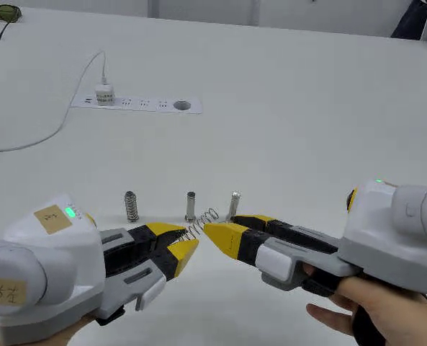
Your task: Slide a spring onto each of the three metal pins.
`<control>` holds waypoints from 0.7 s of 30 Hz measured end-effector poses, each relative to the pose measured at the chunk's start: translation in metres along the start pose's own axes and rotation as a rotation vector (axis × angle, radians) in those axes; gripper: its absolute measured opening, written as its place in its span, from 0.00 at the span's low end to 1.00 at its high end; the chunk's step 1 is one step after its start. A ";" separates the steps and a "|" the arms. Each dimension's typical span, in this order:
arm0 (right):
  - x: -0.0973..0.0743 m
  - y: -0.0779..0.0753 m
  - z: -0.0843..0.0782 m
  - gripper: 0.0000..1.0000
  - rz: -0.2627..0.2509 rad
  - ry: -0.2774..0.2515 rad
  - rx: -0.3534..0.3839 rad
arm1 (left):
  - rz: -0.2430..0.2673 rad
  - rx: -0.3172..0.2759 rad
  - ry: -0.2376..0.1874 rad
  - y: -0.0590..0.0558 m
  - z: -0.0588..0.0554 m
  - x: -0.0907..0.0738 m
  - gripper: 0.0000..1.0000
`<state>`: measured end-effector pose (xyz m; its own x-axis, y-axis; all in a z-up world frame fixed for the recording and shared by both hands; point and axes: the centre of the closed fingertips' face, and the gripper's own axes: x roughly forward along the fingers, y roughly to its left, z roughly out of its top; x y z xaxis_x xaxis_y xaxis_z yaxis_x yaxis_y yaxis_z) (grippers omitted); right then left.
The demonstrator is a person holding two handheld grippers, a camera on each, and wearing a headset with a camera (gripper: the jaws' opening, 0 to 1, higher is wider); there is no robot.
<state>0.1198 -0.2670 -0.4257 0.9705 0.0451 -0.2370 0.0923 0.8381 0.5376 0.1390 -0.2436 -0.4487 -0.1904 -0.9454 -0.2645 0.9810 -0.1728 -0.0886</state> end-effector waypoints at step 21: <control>0.003 0.011 0.001 0.20 0.071 -0.018 0.127 | -0.077 -0.011 -0.106 -0.022 0.018 -0.011 0.10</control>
<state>0.1238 -0.2587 -0.4197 0.9792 0.0915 -0.1812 0.0497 0.7575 0.6510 0.1201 -0.2347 -0.4264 -0.2598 -0.9533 -0.1539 0.9630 -0.2438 -0.1152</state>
